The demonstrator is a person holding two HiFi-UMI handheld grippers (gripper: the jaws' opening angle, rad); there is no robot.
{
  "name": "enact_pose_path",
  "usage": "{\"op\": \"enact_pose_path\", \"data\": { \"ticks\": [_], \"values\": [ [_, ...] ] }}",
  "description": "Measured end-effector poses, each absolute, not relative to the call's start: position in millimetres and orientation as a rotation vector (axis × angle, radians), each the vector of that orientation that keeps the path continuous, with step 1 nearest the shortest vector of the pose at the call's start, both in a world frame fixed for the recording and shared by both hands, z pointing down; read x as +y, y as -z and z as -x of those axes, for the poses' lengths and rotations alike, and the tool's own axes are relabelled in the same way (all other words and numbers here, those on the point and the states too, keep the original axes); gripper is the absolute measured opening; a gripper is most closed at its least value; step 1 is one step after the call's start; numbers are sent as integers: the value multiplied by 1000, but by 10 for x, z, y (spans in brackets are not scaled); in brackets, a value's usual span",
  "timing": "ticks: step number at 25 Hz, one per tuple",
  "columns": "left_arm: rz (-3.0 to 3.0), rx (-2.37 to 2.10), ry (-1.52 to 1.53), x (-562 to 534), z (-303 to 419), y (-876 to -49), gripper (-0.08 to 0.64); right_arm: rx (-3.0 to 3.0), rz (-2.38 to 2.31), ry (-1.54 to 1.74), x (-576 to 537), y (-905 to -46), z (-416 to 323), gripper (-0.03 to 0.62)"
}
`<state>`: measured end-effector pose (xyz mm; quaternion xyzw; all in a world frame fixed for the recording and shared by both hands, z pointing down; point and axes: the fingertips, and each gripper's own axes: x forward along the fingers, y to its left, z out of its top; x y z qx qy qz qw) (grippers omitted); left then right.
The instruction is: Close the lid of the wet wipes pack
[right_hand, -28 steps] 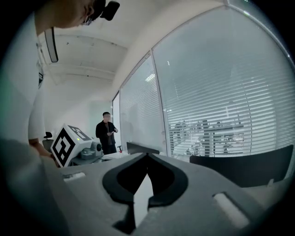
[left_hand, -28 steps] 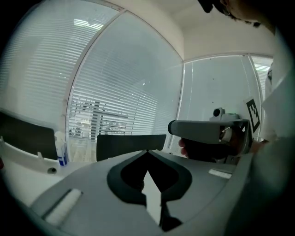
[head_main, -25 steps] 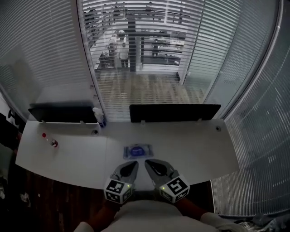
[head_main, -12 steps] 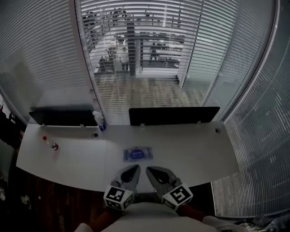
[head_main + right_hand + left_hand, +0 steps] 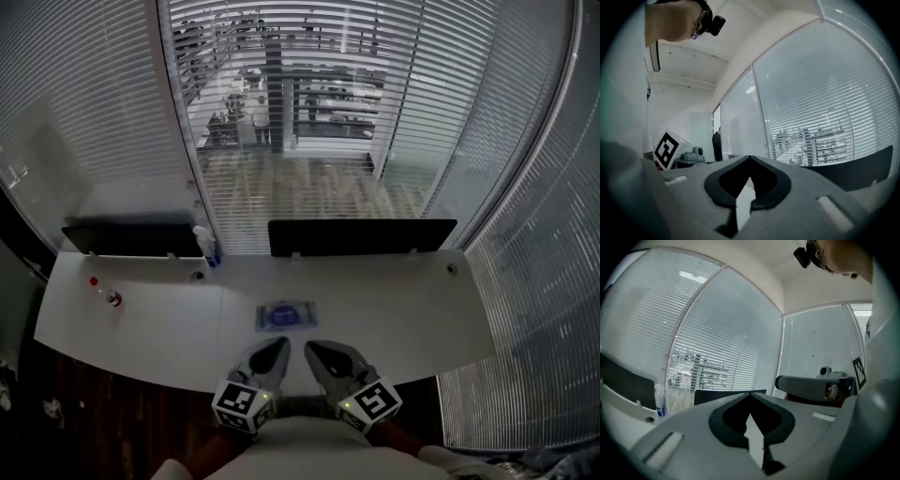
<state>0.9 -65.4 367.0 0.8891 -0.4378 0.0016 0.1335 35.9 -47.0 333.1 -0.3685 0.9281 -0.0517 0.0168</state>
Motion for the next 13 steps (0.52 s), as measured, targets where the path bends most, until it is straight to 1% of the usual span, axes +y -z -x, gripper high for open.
{"op": "enact_pose_path", "data": {
  "ticks": [13],
  "values": [
    [-2584, -1271, 0, -625, -80, -3649, 3, 2874, 1149, 168, -456, -3277, -401, 0]
  ]
}}
